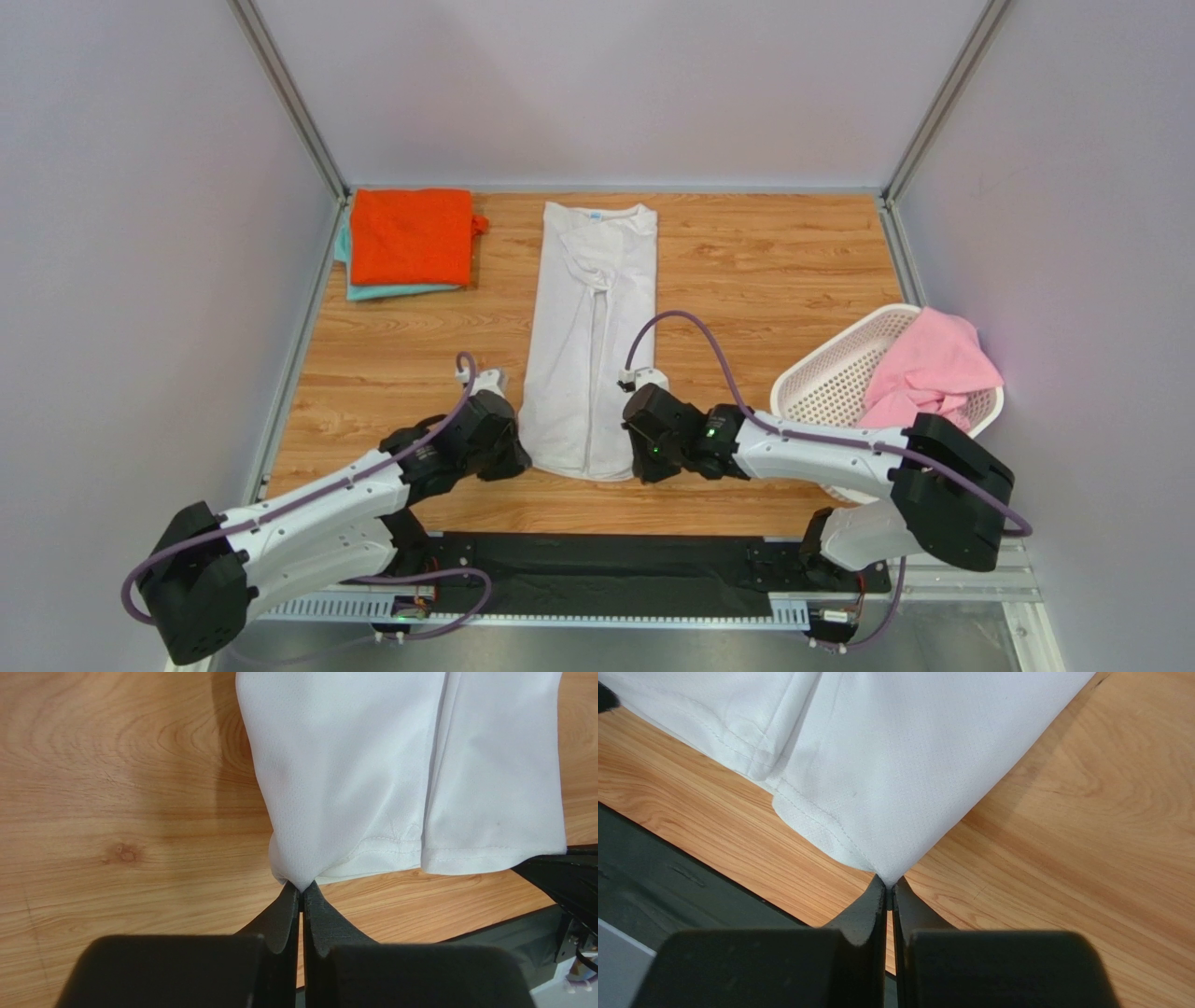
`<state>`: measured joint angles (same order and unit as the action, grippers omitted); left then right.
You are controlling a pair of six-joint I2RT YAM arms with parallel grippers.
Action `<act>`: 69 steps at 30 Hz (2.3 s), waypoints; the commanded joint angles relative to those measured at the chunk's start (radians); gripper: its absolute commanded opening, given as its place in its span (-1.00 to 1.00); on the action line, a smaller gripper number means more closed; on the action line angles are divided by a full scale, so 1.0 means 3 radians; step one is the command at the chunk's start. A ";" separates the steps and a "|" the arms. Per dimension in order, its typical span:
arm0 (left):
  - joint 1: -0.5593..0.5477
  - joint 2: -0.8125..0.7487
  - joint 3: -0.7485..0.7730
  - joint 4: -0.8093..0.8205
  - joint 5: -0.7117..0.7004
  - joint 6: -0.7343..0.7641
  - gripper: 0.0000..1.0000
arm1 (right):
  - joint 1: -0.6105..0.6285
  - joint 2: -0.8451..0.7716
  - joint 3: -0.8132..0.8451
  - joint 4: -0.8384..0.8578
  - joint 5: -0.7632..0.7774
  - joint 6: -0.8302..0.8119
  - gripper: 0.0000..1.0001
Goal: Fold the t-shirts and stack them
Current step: Fold the tshirt
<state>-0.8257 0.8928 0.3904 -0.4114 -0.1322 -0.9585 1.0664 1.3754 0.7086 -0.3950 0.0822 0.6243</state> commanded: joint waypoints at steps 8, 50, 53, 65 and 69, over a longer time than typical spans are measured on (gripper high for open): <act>0.0007 0.0153 0.0534 -0.0193 -0.0280 0.0234 -1.00 | -0.0134 -0.0141 0.0435 -0.0084 0.0197 -0.0209 -0.99; -0.0260 0.0250 0.1597 -0.1257 -0.1027 -0.0099 -1.00 | -0.0359 -0.0494 0.0859 -0.0754 0.0345 -0.0342 -0.95; -0.0107 0.0428 0.1695 -0.1053 -0.0905 0.0070 -1.00 | -0.0558 -0.0412 0.1007 -0.0739 0.0335 -0.0439 -0.95; 0.0420 0.1241 0.2329 -0.0838 -0.0537 0.0423 -1.00 | -0.1095 0.0134 0.1523 -0.0621 -0.0008 -0.0690 -0.95; 0.0604 0.1497 0.2487 -0.0766 -0.0388 0.0541 -1.00 | -0.1208 0.0349 0.1687 -0.0601 -0.0090 -0.0741 -0.95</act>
<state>-0.6754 1.3064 1.0893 -0.6830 -0.2897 -0.8513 0.7246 1.4422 1.1492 -0.6186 0.0868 0.4385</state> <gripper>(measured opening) 0.007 0.026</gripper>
